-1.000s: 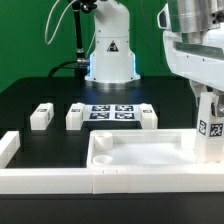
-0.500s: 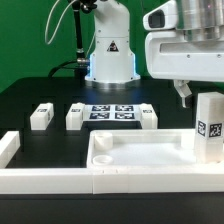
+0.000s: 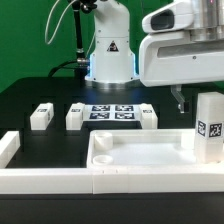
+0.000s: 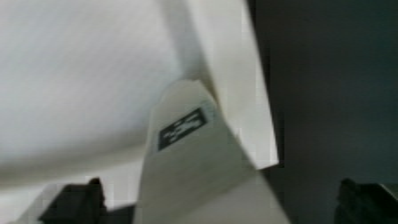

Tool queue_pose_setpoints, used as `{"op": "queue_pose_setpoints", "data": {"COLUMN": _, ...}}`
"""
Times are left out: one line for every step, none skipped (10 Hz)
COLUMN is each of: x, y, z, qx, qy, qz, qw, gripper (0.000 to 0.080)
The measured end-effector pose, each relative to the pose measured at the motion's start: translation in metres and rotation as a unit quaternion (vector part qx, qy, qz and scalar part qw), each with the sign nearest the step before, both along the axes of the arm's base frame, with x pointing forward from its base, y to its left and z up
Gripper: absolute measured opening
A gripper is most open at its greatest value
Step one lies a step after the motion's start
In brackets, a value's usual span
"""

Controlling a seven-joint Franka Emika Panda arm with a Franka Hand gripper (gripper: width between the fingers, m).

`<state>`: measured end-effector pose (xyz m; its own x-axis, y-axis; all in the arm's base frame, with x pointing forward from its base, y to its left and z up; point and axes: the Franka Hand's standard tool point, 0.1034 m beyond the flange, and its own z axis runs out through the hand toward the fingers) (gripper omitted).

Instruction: Assemble desk

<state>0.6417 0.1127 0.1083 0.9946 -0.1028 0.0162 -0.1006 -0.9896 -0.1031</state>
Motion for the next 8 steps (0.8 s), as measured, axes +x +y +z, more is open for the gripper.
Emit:
{"op": "queue_pose_setpoints", "data": {"x": 0.0029, "y": 0.0032, "z": -0.0004, "qx": -0.014, "qy": -0.027, "qz": 0.121, "qw": 0.992, "gripper": 0.0649}}
{"op": "queue_pose_setpoints", "data": {"x": 0.0025, "y": 0.0034, "z": -0.0007, "qx": -0.009, "qy": -0.024, "qz": 0.096, "qw": 0.995, "gripper": 0.0649}}
{"op": "queue_pose_setpoints", "data": {"x": 0.0025, "y": 0.0033, "z": -0.0008, "qx": -0.009, "qy": -0.023, "qz": 0.092, "qw": 0.995, "gripper": 0.0649}}
{"op": "queue_pose_setpoints", "data": {"x": 0.0025, "y": 0.0036, "z": -0.0008, "qx": -0.007, "qy": -0.021, "qz": 0.072, "qw": 0.997, "gripper": 0.0527}}
{"op": "queue_pose_setpoints", "data": {"x": 0.0025, "y": 0.0038, "z": -0.0008, "qx": -0.005, "qy": -0.018, "qz": 0.039, "qw": 0.999, "gripper": 0.0388}}
{"op": "queue_pose_setpoints", "data": {"x": 0.0026, "y": 0.0003, "z": -0.0013, "qx": -0.006, "qy": -0.014, "qz": 0.001, "qw": 1.000, "gripper": 0.0297}}
{"op": "queue_pose_setpoints", "data": {"x": 0.0027, "y": -0.0013, "z": -0.0017, "qx": -0.005, "qy": -0.011, "qz": -0.032, "qw": 0.999, "gripper": 0.0297}}
{"op": "queue_pose_setpoints", "data": {"x": 0.0028, "y": -0.0019, "z": -0.0020, "qx": -0.003, "qy": -0.008, "qz": -0.065, "qw": 0.998, "gripper": 0.0296}}
